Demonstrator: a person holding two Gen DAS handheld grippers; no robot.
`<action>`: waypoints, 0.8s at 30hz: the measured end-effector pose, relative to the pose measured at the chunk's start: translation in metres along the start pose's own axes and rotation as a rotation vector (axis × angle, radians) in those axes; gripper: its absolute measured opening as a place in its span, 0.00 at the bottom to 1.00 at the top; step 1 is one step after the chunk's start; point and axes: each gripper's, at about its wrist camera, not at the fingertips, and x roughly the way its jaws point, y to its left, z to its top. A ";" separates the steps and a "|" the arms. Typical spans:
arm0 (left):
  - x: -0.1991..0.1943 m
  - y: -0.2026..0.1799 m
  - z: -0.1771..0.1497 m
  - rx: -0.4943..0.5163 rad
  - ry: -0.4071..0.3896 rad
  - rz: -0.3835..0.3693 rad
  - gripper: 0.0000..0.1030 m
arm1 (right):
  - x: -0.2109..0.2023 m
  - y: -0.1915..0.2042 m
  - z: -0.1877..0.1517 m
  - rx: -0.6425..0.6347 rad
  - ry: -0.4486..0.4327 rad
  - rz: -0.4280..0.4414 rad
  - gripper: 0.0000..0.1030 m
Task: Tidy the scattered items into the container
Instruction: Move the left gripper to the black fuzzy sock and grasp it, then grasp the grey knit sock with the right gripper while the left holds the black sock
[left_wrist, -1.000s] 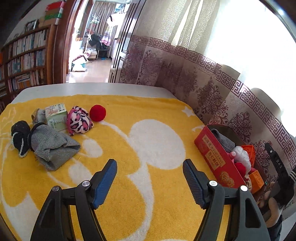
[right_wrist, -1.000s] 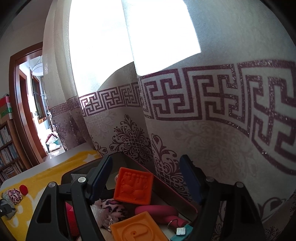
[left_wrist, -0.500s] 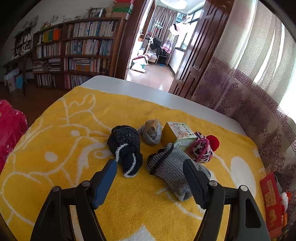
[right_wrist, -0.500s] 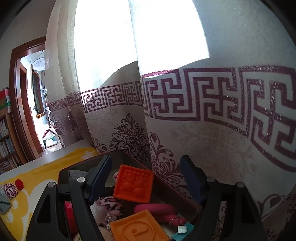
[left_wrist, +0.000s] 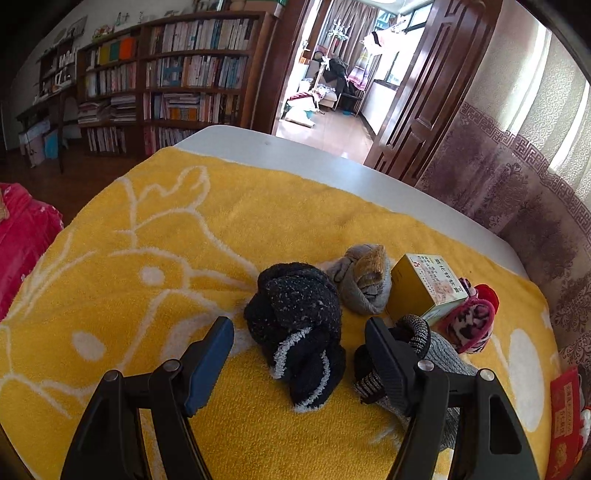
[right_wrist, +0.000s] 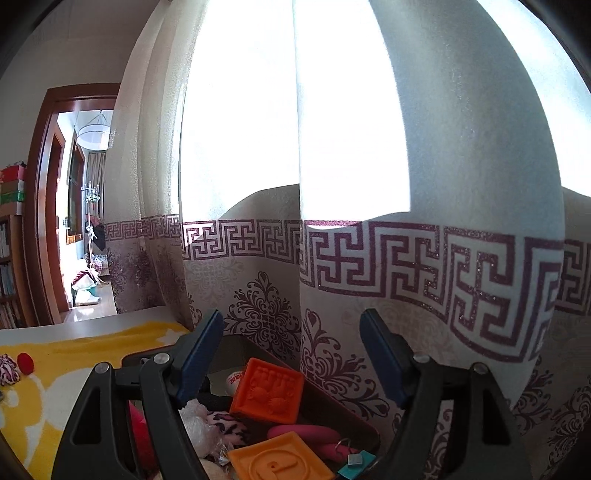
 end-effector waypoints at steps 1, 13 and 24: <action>0.002 0.002 0.000 -0.006 0.003 -0.003 0.73 | -0.004 0.006 0.000 -0.031 -0.022 -0.004 0.79; -0.006 0.011 -0.003 -0.016 0.002 -0.041 0.50 | -0.013 0.070 0.012 -0.023 0.183 0.362 0.83; -0.023 0.013 -0.005 -0.015 -0.035 -0.048 0.50 | 0.004 0.244 -0.029 -0.124 0.712 1.040 0.83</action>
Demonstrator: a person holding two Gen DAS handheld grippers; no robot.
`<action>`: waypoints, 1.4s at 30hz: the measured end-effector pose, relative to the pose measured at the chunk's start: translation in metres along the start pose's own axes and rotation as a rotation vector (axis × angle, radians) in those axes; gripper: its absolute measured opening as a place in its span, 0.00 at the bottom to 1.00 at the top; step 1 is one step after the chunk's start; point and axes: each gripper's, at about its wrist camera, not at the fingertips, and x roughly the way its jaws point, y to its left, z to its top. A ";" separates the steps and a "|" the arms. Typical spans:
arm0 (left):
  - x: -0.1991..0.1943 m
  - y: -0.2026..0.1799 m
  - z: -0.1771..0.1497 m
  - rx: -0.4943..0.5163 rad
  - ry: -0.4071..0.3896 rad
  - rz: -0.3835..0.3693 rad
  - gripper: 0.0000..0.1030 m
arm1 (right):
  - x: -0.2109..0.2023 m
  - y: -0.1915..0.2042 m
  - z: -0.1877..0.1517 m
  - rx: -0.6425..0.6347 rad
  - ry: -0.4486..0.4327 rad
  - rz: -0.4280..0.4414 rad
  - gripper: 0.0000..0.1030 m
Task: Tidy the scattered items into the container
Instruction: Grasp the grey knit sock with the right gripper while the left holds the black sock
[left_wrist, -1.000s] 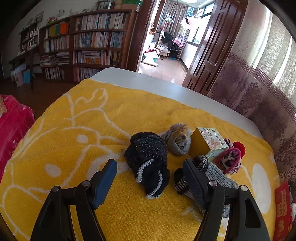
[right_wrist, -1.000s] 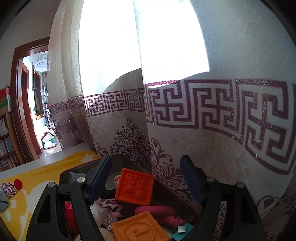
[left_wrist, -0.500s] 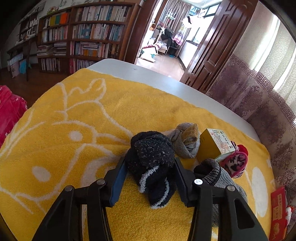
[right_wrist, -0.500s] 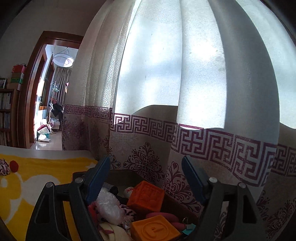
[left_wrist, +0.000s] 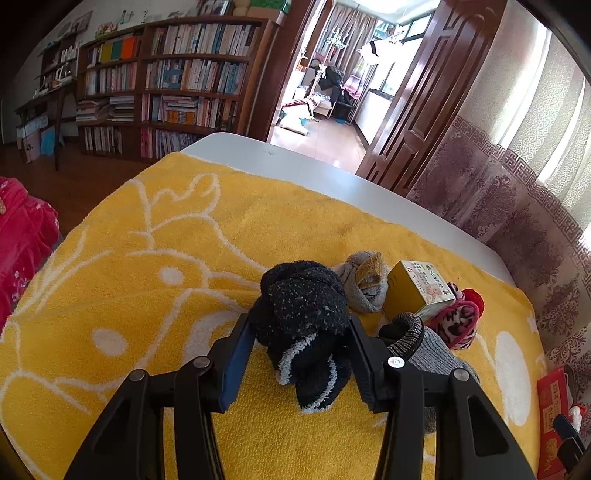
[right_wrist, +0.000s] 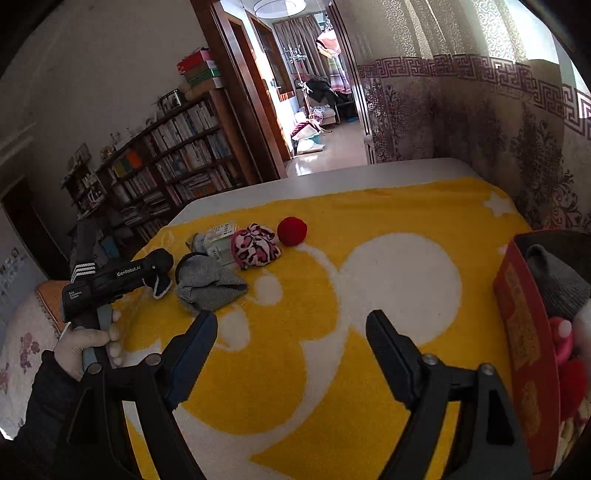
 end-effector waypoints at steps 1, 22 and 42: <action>-0.001 0.000 0.001 -0.001 -0.002 -0.003 0.50 | 0.011 0.008 0.002 -0.020 0.020 0.015 0.83; 0.008 0.000 0.001 -0.028 0.040 -0.044 0.50 | 0.140 0.096 0.024 -0.284 0.197 0.001 0.83; 0.005 -0.010 -0.002 0.007 0.032 -0.046 0.50 | 0.047 0.037 0.018 -0.031 0.055 -0.060 0.44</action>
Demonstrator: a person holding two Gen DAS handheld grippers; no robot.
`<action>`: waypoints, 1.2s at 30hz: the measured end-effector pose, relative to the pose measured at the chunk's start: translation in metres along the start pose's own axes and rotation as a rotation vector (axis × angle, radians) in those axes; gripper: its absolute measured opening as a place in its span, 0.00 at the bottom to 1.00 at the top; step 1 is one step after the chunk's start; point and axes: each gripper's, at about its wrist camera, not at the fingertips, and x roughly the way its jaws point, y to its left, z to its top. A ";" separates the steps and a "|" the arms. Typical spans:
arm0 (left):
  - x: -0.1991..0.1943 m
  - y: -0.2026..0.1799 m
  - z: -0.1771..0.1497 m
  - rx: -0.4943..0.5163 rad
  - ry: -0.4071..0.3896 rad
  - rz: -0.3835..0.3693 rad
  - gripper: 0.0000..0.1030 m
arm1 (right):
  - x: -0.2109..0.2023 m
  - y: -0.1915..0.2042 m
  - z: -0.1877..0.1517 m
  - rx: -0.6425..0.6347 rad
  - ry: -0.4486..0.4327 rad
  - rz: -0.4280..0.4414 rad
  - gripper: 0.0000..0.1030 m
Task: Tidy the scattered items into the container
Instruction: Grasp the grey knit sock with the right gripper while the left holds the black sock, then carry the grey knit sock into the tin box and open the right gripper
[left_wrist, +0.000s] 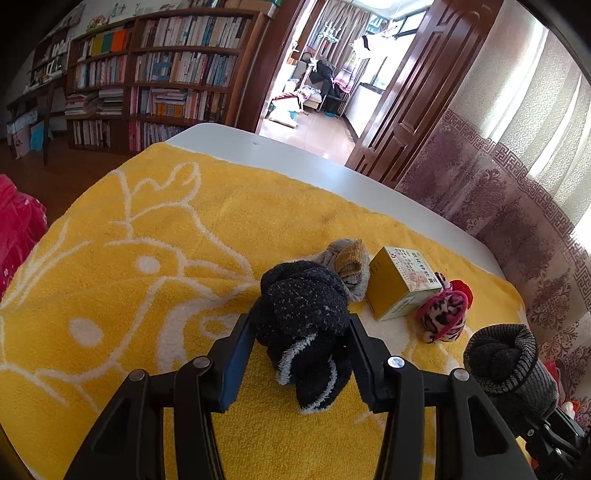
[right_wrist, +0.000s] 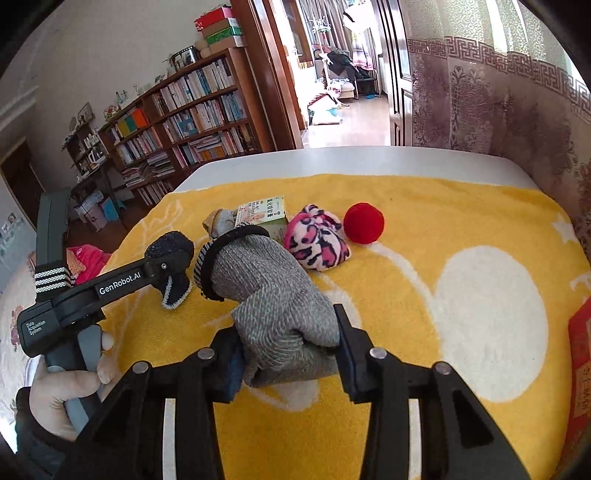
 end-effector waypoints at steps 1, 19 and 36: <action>0.000 -0.002 0.000 0.005 0.000 -0.001 0.50 | -0.009 -0.007 0.000 0.014 -0.013 -0.010 0.44; -0.002 -0.028 -0.015 0.091 0.006 -0.002 0.50 | -0.166 -0.195 -0.015 0.373 -0.177 -0.493 0.44; 0.006 -0.028 -0.018 0.089 0.034 -0.009 0.50 | -0.120 -0.257 -0.005 0.386 0.046 -0.666 0.44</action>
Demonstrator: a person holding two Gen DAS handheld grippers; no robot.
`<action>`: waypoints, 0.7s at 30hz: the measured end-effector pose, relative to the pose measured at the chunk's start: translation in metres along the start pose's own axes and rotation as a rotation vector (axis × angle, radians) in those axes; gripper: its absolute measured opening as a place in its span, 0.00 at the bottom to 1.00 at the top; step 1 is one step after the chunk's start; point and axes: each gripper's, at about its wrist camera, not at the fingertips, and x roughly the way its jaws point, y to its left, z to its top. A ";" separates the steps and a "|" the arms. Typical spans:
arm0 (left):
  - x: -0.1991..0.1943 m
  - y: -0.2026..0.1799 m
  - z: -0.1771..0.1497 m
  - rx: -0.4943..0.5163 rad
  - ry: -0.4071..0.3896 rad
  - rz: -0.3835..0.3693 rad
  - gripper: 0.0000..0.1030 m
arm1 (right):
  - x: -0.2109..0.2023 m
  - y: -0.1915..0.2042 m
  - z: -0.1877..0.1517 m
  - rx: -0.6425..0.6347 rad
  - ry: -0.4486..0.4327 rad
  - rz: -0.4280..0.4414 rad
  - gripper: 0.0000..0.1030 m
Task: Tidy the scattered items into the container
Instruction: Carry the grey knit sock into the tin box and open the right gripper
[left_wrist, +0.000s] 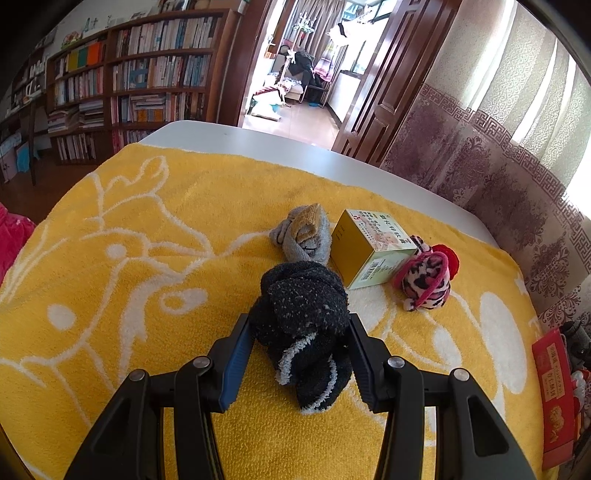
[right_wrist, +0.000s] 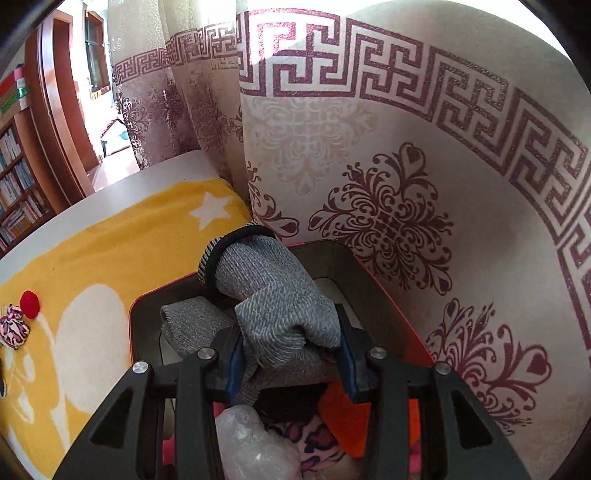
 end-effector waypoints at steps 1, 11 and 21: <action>0.000 0.000 0.000 -0.001 0.001 -0.002 0.50 | 0.000 0.000 0.000 -0.002 0.008 0.002 0.44; -0.001 -0.002 -0.001 0.009 -0.002 -0.006 0.50 | 0.000 0.002 -0.008 -0.069 0.068 0.001 0.43; -0.002 -0.005 -0.003 0.020 -0.001 -0.011 0.50 | 0.003 0.008 -0.013 -0.141 0.096 0.016 0.47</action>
